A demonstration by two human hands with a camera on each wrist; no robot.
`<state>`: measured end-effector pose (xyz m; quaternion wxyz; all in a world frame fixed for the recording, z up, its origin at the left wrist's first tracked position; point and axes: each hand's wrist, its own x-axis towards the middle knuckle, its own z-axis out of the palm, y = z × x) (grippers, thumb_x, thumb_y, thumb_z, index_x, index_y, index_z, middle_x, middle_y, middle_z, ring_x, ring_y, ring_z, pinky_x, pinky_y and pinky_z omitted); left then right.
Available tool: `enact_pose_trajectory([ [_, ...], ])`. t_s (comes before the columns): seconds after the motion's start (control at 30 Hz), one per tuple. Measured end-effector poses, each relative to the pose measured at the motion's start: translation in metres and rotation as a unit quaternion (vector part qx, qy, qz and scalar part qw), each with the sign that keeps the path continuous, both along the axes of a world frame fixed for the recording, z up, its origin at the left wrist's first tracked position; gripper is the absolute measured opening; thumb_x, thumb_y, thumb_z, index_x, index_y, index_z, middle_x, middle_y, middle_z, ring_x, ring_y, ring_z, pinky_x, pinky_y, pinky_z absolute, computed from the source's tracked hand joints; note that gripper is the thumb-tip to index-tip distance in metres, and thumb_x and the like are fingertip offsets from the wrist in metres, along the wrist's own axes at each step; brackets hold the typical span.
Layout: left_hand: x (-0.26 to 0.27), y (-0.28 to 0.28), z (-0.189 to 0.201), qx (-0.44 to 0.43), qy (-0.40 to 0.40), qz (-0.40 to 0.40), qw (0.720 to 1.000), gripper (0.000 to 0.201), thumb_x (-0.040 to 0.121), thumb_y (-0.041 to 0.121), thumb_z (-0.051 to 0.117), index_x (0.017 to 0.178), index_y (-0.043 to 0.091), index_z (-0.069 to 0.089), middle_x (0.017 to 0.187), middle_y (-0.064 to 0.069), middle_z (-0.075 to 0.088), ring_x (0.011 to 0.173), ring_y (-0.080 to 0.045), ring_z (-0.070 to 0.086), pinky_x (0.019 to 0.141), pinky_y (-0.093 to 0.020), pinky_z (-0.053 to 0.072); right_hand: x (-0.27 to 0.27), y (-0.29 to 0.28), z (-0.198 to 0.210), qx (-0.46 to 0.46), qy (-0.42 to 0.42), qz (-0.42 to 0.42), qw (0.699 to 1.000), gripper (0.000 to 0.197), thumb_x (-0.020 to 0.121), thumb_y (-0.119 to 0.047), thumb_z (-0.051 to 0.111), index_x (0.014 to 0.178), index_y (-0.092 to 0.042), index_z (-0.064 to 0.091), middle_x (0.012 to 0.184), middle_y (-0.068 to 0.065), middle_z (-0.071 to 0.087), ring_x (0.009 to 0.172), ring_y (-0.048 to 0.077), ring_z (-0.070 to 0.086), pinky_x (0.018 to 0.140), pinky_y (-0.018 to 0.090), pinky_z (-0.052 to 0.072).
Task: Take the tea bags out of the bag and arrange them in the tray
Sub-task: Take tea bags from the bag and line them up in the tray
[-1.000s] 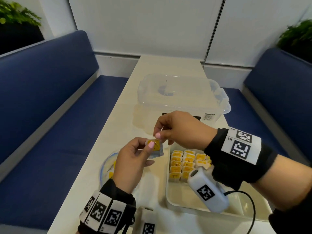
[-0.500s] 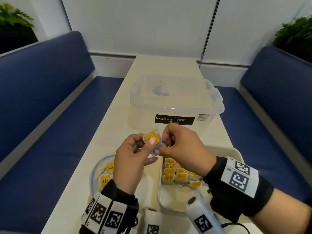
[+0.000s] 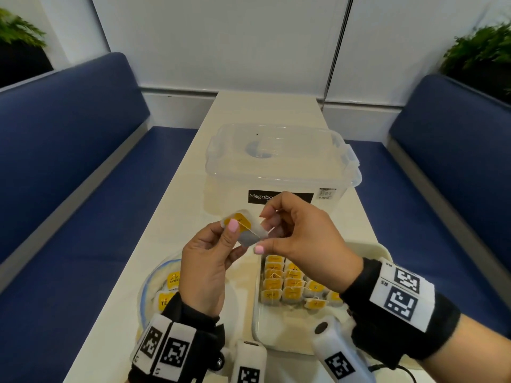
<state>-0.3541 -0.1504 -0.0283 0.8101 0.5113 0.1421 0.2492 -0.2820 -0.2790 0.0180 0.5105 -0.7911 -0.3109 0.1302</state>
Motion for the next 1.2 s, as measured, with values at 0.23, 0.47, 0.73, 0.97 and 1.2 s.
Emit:
enact_pose_trajectory([
  [0.23,0.002,-0.003,0.005,0.240,0.037,0.004,0.970,0.011,0.070,0.024,0.070,0.081,0.024,0.072,0.075,0.008,0.074,0.072,-0.003,0.067,0.064,-0.011,0.049,0.010,-0.009,0.019,-0.091,-0.143,0.026,0.985,0.008,0.086,-0.028,0.065,0.092,-0.025,0.069,0.084,-0.013,0.067,0.078,0.005,0.059,0.071,0.023,0.048],
  [0.47,0.006,-0.014,-0.001,0.311,0.059,-0.036,0.948,0.028,0.065,0.022,0.083,0.082,0.038,0.068,0.075,0.002,0.072,0.072,-0.013,0.068,0.069,-0.025,0.053,0.020,-0.031,0.032,-0.227,-0.190,0.078,0.952,0.006,0.087,-0.029,0.065,0.087,-0.024,0.069,0.068,-0.017,0.058,0.063,-0.001,0.052,0.060,0.010,0.039],
  [0.73,-0.011,-0.007,-0.019,0.360,0.069,-0.055,0.929,0.030,0.061,0.033,0.075,0.089,0.037,0.065,0.092,0.023,0.070,0.093,0.003,0.063,0.082,-0.019,0.045,0.031,-0.076,0.033,-0.375,-0.180,0.074,0.906,0.004,0.085,-0.027,0.064,0.081,-0.026,0.066,0.070,-0.011,0.062,0.063,0.003,0.054,0.058,0.010,0.038],
  [0.97,-0.032,0.002,-0.043,0.466,0.117,-0.109,0.870,0.032,0.060,0.027,0.085,0.084,0.039,0.066,0.094,0.029,0.066,0.093,0.009,0.059,0.081,-0.003,0.039,0.037,-0.097,-0.006,-0.521,-0.162,0.091,0.833,0.006,0.083,-0.024,0.057,0.081,-0.027,0.062,0.076,-0.009,0.061,0.064,0.008,0.050,0.051,0.016,0.033],
  [1.2,-0.038,0.004,-0.055,0.498,0.125,-0.129,0.848,0.043,0.062,0.030,0.086,0.093,0.046,0.061,0.099,0.031,0.063,0.097,0.007,0.057,0.082,-0.003,0.037,0.043,-0.094,-0.046,-0.581,-0.129,0.124,0.794,0.013,0.083,-0.017,0.054,0.085,-0.018,0.067,0.083,0.001,0.066,0.070,0.018,0.056,0.051,0.019,0.037],
])
